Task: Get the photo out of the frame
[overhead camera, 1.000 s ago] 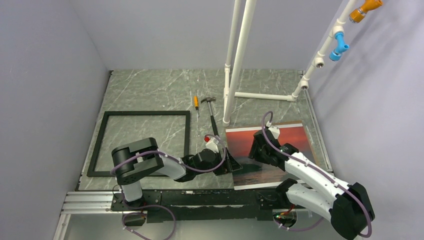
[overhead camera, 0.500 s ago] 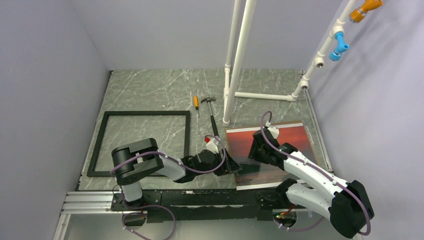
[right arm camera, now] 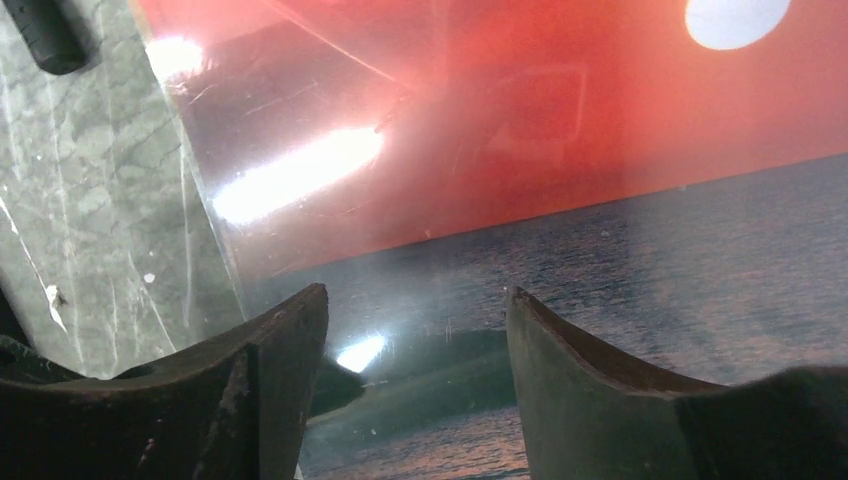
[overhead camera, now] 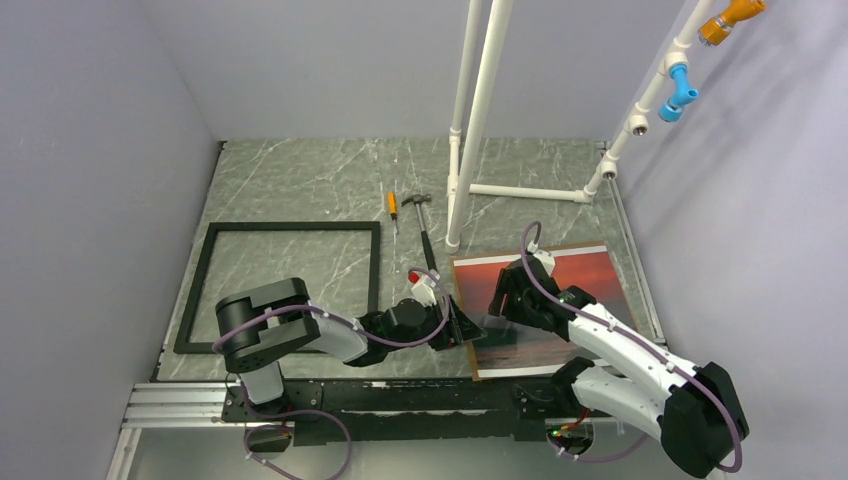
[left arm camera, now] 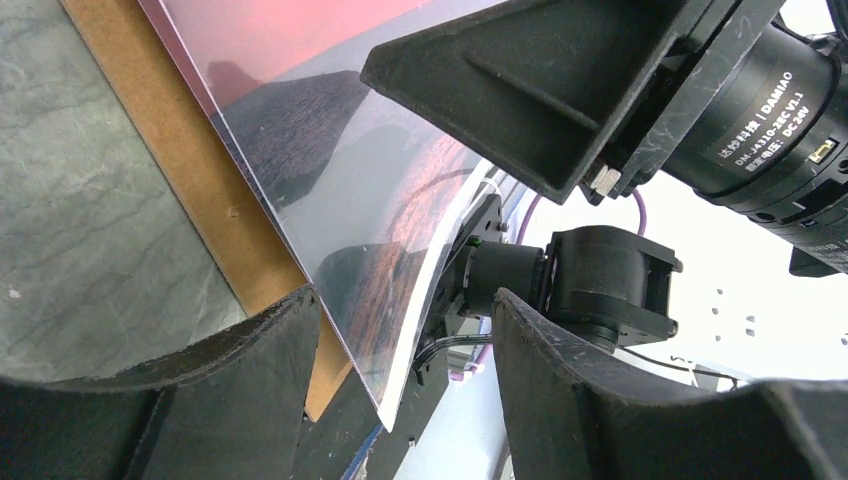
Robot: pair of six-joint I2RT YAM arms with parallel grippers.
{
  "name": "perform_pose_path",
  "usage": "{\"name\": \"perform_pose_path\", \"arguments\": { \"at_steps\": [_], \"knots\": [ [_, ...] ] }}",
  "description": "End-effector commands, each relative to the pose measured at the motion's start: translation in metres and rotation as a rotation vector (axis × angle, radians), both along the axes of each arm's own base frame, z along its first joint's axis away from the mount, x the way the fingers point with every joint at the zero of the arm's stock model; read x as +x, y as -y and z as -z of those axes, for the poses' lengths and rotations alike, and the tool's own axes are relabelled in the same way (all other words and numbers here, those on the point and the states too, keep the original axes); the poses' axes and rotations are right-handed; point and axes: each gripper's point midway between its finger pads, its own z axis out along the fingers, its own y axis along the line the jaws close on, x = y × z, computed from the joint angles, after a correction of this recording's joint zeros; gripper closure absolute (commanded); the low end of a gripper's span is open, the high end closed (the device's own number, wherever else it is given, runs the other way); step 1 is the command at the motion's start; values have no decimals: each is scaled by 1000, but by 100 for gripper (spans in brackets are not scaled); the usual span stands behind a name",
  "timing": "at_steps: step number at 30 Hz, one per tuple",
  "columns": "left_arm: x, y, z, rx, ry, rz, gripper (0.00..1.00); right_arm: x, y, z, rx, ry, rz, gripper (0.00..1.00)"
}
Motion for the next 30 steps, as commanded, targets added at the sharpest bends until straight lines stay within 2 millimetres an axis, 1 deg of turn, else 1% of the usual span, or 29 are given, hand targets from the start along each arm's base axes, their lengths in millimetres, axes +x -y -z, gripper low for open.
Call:
{"name": "perform_pose_path", "arguments": {
  "at_steps": [1, 6, 9, 12, 14, 15, 16, 18, 20, 22, 23, 24, 26, 28, 30],
  "knots": [
    [4, 5, -18, -72, 23, -8, 33, 5, -10, -11, 53, 47, -33, 29],
    [5, 6, -23, -97, 40, -7, 32, 2, -20, -5, 99, 25, -63, 26],
    [6, 7, -21, -97, 30, -11, 31, 1, -22, -2, 105, 13, -62, 28],
    [5, -3, -16, -70, 21, -26, 30, 2, -20, -4, 95, 22, -58, 30],
    [8, -11, -13, -30, 38, -45, 29, 3, -17, -7, 87, 34, -53, 34],
    [10, -16, -10, 1, 46, -49, 28, 4, -16, -9, 85, 41, -51, 38],
    [11, -19, -7, 34, 54, -47, 27, 4, -17, -10, 84, 46, -55, 39],
    [14, -25, -5, 95, 73, -48, 22, 4, -19, -11, 90, 45, -67, 39],
    [17, -35, -2, 172, 87, -61, 20, 5, -26, -11, 109, 41, -102, 36],
    [23, -50, 3, 249, 91, -87, 20, 6, -42, -17, 162, 46, -175, 34],
    [26, -57, 1, 266, 98, -100, 20, 6, -51, -21, 193, 51, -210, 34],
    [28, -64, 1, 284, 108, -109, 20, 7, -60, -26, 223, 62, -237, 35],
    [30, -73, -1, 298, 127, -119, 20, 6, -72, -29, 253, 59, -277, 40],
    [30, -78, -3, 310, 140, -113, 20, 6, -74, -26, 235, 59, -282, 46],
    [29, -81, -5, 322, 150, -106, 19, 4, -84, -27, 261, 69, -329, 50]
  ]
}}
